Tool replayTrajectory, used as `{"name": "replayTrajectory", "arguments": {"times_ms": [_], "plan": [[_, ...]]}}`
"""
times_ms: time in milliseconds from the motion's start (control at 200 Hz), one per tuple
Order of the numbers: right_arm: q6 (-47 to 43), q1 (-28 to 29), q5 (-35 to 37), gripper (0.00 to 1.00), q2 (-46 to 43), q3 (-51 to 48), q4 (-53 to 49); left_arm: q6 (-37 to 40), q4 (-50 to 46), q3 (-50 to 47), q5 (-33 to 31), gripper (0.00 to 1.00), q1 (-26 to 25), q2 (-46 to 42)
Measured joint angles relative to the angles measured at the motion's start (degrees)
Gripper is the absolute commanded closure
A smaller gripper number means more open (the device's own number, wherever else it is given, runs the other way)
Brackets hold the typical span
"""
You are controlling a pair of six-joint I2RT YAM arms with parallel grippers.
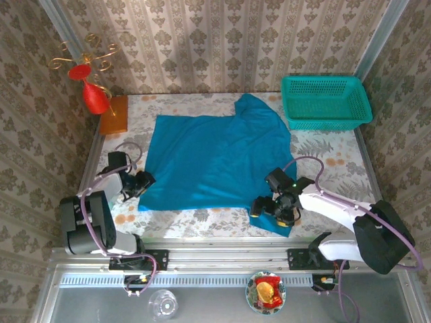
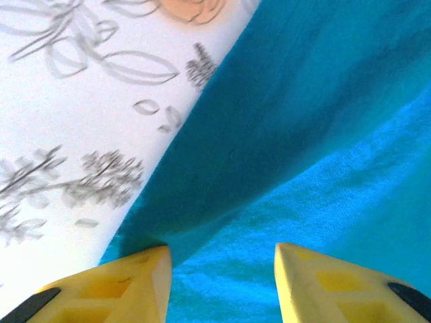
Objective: Fold the inside-out t-shirt
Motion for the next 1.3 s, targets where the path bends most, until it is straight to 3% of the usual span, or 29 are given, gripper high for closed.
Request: {"name": "replayTrajectory", "arguments": {"times_ms": [165,280,535,840,1300], "plan": [[-1.0,-1.0,1.0,0.00,-0.3,6.8,-5.9,0.0,-1.8,2.3,0.5,0.55,0.0,-2.0],[-3.7,-5.1,2.6,0.01,0.5,14.9,-6.6,0.4,-2.8,8.5,1.2,0.55,-1.6,-0.9],[-11.6,-14.1,7.6,0.01,14.4,25.5,-6.4,1.9,-1.6,25.7,4.7,0.58,-9.0,13.4],[-14.2,-20.2,8.2,0.01,20.7,19.4,-0.5,1.5,0.9,30.7,4.7,0.58,-10.7,28.4],[-10.8,-21.3,10.5,0.04,14.9,12.8,0.6,1.3,3.4,26.1,5.3,0.58,-4.0,26.3]]}}
